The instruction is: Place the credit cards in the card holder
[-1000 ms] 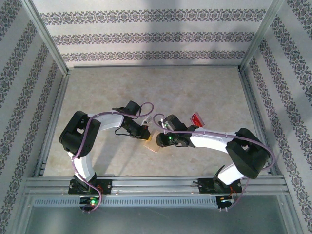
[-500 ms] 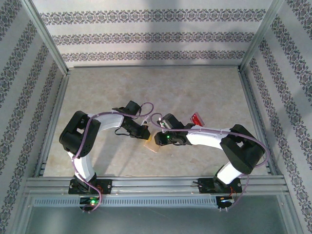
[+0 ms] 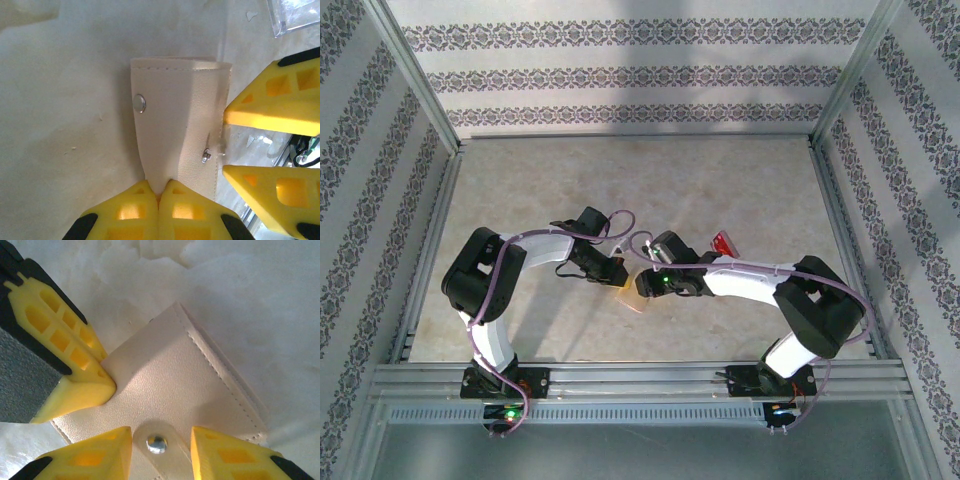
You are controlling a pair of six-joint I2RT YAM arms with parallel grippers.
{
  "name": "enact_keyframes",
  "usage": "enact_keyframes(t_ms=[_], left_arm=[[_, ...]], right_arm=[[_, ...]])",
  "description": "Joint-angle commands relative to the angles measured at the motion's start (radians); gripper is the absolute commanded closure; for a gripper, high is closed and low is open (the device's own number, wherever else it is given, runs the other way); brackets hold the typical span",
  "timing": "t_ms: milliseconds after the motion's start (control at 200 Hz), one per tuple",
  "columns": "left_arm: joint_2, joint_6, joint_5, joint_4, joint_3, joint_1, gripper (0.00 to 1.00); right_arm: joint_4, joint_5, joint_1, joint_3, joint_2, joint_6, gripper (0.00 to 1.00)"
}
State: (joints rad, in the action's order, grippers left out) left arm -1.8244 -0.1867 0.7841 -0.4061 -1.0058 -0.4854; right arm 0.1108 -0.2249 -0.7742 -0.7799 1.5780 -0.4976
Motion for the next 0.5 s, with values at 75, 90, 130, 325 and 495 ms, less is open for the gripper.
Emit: enact_keyframes(t_ms=[75, 90, 130, 325, 495], left_arm=[[-0.022, 0.019, -0.05, -0.048, -0.003, -0.024, 1.0], [-0.024, 0.018, -0.05, -0.048, -0.003, -0.024, 1.0], [-0.024, 0.018, -0.049, -0.048, -0.002, -0.024, 1.0], [-0.025, 0.019, -0.049, -0.05, -0.004, -0.024, 1.0], [-0.024, 0.022, -0.052, -0.049, -0.002, -0.024, 1.0]], right_arm=[[0.034, 0.007, 0.015, -0.038, -0.011, 0.042, 0.63], [0.035, 0.005, 0.016, -0.036, -0.015, 0.043, 0.63], [0.034, -0.002, 0.023, -0.034, -0.023, 0.043, 0.63], [0.008, -0.075, 0.033, -0.011, -0.024, 0.036, 0.67], [-0.077, -0.152, 0.054, 0.039, -0.087, 0.0, 0.6]])
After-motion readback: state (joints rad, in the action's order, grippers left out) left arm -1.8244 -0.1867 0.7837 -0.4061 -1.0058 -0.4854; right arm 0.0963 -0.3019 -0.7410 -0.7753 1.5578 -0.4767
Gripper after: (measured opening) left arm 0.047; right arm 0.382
